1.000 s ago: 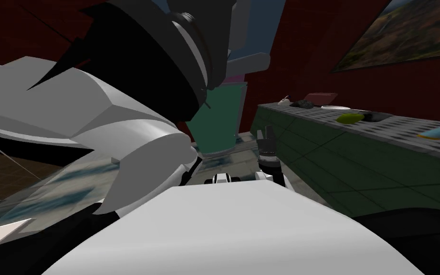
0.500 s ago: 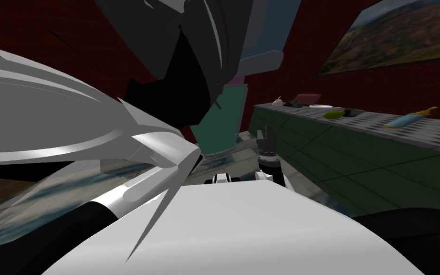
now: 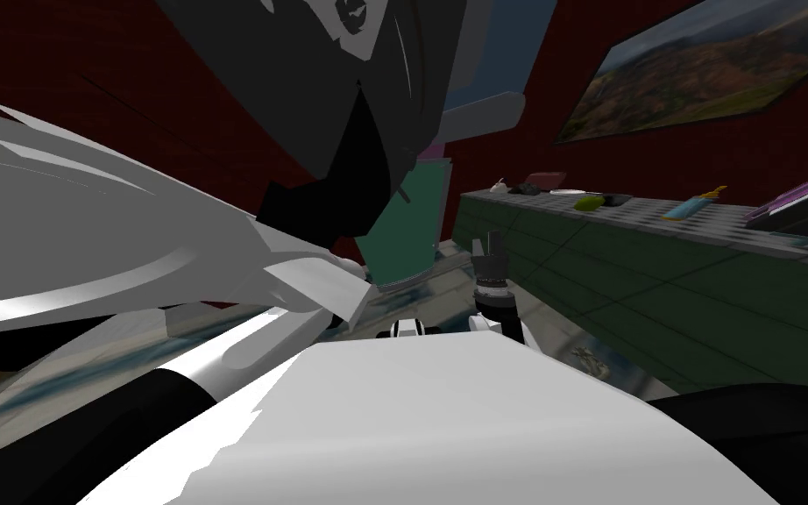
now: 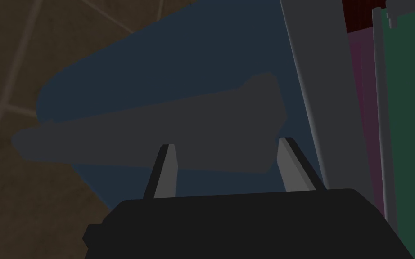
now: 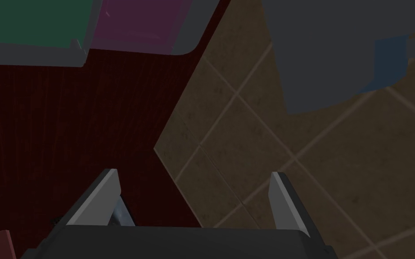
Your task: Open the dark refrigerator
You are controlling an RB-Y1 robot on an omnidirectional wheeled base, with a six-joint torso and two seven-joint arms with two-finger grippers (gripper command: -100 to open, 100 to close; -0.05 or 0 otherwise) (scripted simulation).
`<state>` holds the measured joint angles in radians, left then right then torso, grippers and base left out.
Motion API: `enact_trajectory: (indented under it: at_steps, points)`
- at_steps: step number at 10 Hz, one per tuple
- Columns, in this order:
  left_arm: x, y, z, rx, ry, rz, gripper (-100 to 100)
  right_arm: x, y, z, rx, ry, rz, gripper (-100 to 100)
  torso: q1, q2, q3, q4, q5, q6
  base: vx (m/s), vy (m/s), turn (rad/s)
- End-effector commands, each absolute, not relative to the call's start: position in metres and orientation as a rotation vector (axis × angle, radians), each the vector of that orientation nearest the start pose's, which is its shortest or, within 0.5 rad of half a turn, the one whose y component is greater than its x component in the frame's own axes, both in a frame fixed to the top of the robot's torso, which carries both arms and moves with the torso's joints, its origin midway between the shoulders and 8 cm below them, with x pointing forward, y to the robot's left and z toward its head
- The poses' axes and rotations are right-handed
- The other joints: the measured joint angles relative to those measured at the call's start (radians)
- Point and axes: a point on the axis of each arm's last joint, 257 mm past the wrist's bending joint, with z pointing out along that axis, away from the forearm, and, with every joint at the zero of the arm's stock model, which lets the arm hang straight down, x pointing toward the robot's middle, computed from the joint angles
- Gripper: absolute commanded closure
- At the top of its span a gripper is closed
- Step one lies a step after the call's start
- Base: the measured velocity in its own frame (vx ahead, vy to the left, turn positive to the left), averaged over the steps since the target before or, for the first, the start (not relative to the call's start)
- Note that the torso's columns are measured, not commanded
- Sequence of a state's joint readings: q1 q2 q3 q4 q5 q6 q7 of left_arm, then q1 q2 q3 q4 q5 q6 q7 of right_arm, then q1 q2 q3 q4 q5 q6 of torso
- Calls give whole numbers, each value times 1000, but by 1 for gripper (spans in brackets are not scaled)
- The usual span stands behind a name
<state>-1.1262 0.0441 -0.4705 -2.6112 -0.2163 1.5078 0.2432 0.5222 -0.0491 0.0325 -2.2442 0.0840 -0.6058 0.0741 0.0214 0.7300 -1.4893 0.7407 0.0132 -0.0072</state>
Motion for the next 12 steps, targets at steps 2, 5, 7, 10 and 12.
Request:
enact_trajectory:
  at_steps: [2,5,7,10,12]
  points:
    - [270,-67,307,-290,1139,-1687,100,334,-252,19,502,686,1226,0,-6,-7,-6,-3,-2,1,-8,-4,17]
    - [270,-67,307,-290,1139,-1687,100,334,-252,19,502,686,1226,0,-2,-3,-3,-2,-1,1,5,-12,-2]
    - [270,-67,307,-290,1139,-1687,100,334,-252,19,502,686,1226,0,2,0,-1,0,0,0,5,-2,-4]
    - [278,-64,300,-315,1156,-1715,100,335,-252,19,501,686,1225,0,7,7,5,2,2,0,-73,140,-67]
    - [273,-68,301,-296,1153,-1735,100,335,-252,19,502,686,1225,0,0,2,2,1,0,1,-43,124,-18]
